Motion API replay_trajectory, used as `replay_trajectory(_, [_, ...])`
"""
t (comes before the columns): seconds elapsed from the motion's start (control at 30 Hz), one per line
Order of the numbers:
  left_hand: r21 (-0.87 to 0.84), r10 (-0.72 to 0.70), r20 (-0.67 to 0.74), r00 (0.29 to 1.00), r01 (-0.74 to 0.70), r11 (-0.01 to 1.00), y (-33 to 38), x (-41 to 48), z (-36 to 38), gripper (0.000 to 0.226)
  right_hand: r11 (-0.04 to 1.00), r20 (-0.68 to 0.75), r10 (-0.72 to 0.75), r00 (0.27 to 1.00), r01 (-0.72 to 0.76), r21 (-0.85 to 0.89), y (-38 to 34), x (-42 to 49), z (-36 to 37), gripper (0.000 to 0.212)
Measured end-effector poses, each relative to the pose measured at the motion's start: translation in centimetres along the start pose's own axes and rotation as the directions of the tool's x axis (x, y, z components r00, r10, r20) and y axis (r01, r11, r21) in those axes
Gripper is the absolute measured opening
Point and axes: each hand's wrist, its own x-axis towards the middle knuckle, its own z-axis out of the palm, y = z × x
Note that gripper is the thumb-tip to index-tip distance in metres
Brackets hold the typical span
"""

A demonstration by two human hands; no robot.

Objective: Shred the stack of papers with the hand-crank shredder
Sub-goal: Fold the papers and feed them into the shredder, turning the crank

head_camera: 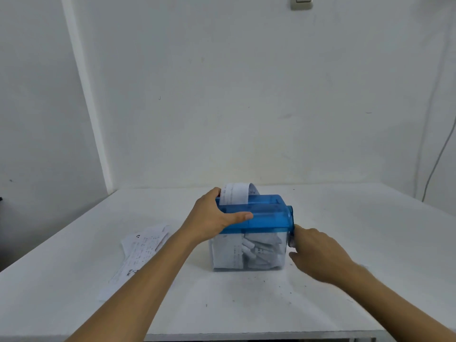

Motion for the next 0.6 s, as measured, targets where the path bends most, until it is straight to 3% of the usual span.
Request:
replay_trajectory(0.17, [-0.034, 0.019, 0.025, 1.0, -0.018, 0.999, 0.6, -0.2, -0.3, 0.081, 0.992, 0.355, 0.04, 0.934, -0.079, 0.096, -1.2, 0.4, -7.5, 0.021])
replay_trajectory(0.23, [-0.028, 0.02, 0.027, 0.999, -0.019, 0.999, 0.5, -0.2, -0.3, 0.085, 0.99, 0.387, 0.045, 0.921, -0.093, 0.105, -1.7, 0.5, -10.1, 0.02])
replay_trajectory(0.37, [-0.039, 0.035, 0.028, 0.999, -0.034, 0.999, 0.2, -0.1, -0.4, 0.093, 0.977, 0.214, 0.027, 0.976, -0.072, 0.201, -1.6, 2.3, -13.3, 0.02])
replay_trajectory(0.5, [-0.043, 0.049, 0.008, 0.999, -0.048, 0.998, 0.1, -0.1, -0.3, 0.085, 0.925, -0.025, -0.02, 0.999, 0.028, 0.379, -0.5, 4.9, -13.9, 0.039])
replay_trajectory(0.6, [-0.041, 0.051, -0.001, 0.999, -0.051, 0.998, -0.3, 0.2, -0.2, 0.084, 0.836, -0.164, 0.0, 0.986, 0.09, 0.541, 0.3, 6.9, -11.8, 0.03])
